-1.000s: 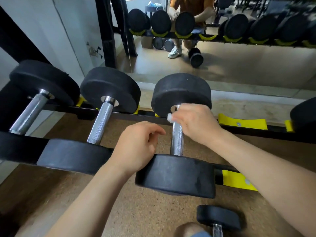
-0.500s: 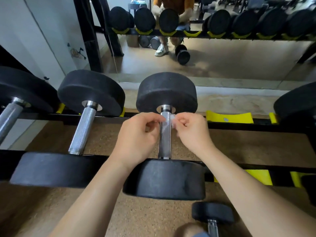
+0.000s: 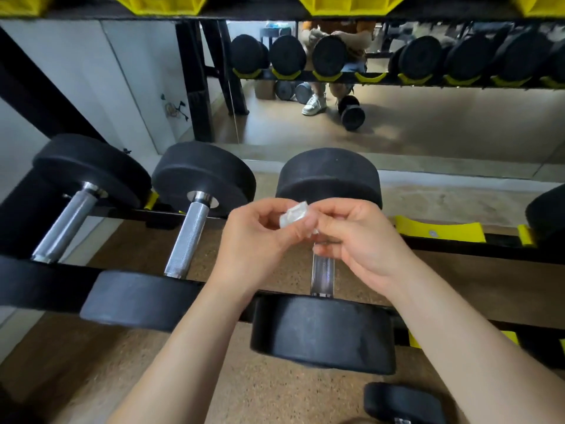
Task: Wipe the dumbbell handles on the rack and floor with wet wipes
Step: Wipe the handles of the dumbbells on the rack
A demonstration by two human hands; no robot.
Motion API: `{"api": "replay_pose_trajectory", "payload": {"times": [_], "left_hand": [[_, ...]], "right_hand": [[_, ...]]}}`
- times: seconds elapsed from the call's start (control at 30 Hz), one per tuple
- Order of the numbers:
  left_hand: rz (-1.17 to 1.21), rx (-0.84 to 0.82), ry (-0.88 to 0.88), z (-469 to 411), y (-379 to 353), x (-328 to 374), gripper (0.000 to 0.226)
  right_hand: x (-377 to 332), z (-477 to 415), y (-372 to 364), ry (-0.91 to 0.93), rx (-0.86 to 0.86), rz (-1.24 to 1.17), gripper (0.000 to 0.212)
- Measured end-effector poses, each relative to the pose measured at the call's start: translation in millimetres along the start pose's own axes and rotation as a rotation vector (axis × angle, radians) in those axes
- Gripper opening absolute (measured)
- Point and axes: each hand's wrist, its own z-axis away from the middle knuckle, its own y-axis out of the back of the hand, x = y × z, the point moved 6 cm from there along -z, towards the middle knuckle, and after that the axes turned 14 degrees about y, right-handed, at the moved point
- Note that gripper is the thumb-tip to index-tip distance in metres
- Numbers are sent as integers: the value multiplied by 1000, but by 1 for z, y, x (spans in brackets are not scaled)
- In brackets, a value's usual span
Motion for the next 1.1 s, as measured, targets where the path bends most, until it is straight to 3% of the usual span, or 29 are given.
{"api": "replay_pose_trajectory", "payload": {"times": [0.2, 0.33, 0.43, 0.5, 0.57, 0.73, 0.87, 0.93, 1.0, 1.1], "left_hand": [[412, -96, 123, 10, 27, -10, 6], [597, -94, 155, 17, 37, -4, 11], [400, 94, 78, 24, 53, 4, 5], [150, 227, -12, 29, 62, 13, 3], [42, 259, -53, 33, 68, 18, 9], [23, 358, 11, 40, 93, 12, 17], [-27, 366, 117, 45, 105, 6, 19], [-86, 319, 148, 50, 101, 7, 21], [-95, 308, 167, 54, 97, 9, 21], [-114, 341, 147, 57, 101, 11, 14]], "right_hand": [[-5, 3, -27, 5, 37, 4, 18], [-11, 5, -50, -52, -18, -130, 22], [-12, 4, -66, -128, -99, -233, 28], [-12, 2, -74, -91, -193, -167, 27], [-11, -1, -80, -18, -237, -95, 20], [-7, -6, -80, -32, -57, -281, 18], [-10, -7, -77, 118, -14, 116, 20], [-19, -3, -87, 252, -157, 232, 24], [-22, 7, -102, 351, -350, 319, 46], [-28, 15, -110, 476, -331, 448, 49]]}}
